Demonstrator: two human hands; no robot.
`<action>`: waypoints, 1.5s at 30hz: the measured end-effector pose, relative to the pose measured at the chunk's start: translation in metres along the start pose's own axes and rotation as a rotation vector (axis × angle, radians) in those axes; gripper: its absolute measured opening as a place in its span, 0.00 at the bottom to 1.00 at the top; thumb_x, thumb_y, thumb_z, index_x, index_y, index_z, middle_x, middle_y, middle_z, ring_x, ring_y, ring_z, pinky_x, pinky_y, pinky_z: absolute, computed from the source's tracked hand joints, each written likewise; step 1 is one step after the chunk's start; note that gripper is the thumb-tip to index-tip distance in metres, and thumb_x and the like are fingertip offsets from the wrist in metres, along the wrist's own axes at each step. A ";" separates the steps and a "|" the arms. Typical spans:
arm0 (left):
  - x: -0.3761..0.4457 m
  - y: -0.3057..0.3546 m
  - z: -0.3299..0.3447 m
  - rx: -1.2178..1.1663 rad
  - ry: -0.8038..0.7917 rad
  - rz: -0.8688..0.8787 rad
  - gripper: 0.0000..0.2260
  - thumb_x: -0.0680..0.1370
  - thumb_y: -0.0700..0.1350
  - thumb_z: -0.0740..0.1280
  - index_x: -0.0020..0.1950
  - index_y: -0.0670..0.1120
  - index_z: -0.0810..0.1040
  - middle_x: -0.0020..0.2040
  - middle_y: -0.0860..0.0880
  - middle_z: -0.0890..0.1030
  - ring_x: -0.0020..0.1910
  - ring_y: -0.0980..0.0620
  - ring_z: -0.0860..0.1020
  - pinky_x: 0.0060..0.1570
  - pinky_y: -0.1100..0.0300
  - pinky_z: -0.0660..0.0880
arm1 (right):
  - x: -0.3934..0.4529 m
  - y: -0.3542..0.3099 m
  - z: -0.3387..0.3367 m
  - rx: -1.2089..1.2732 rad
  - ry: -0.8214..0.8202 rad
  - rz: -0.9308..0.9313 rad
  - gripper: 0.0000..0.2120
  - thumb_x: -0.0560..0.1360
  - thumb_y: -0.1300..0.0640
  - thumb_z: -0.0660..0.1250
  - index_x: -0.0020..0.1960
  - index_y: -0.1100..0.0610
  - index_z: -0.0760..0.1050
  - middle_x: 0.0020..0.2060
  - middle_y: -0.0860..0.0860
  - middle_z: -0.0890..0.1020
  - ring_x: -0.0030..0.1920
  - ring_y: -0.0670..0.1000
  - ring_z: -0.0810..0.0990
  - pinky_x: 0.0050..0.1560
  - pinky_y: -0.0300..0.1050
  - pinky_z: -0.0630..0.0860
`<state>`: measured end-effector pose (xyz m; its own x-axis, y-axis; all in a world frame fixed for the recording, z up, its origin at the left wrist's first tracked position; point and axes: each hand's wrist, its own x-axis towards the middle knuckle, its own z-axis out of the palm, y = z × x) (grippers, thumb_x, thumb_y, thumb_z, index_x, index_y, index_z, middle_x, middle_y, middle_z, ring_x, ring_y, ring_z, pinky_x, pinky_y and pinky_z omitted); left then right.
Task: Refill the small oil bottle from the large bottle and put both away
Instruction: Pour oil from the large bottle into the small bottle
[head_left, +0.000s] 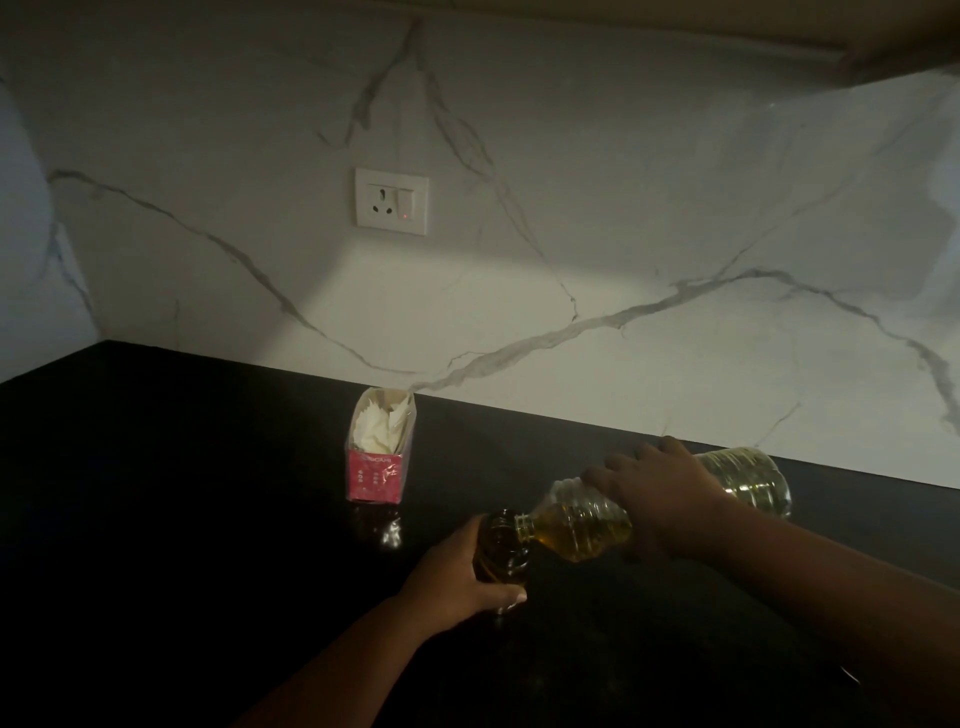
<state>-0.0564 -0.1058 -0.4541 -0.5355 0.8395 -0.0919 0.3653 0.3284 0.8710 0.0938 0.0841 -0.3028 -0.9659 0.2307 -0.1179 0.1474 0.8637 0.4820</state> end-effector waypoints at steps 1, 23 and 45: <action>0.000 0.000 0.000 0.000 -0.005 -0.001 0.40 0.64 0.57 0.80 0.71 0.63 0.65 0.65 0.61 0.75 0.66 0.58 0.72 0.69 0.48 0.71 | 0.000 0.000 -0.001 -0.001 0.001 0.002 0.42 0.63 0.35 0.72 0.71 0.45 0.58 0.63 0.48 0.74 0.61 0.55 0.73 0.60 0.55 0.66; 0.001 -0.002 0.000 0.011 0.000 -0.003 0.40 0.63 0.59 0.80 0.71 0.63 0.66 0.64 0.61 0.75 0.66 0.58 0.73 0.68 0.49 0.72 | -0.001 -0.002 -0.003 -0.009 -0.002 0.012 0.41 0.63 0.35 0.71 0.70 0.45 0.60 0.62 0.48 0.74 0.60 0.55 0.73 0.59 0.54 0.66; 0.000 -0.001 0.000 0.046 0.012 0.006 0.40 0.63 0.58 0.81 0.71 0.61 0.66 0.65 0.60 0.76 0.66 0.57 0.73 0.68 0.48 0.72 | -0.010 -0.009 0.040 0.297 -0.042 0.142 0.41 0.62 0.31 0.68 0.70 0.41 0.59 0.62 0.44 0.75 0.62 0.52 0.74 0.63 0.54 0.67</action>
<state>-0.0565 -0.1059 -0.4549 -0.5423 0.8363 -0.0804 0.4035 0.3431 0.8482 0.1109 0.0918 -0.3408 -0.9227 0.3707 -0.1062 0.3413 0.9132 0.2226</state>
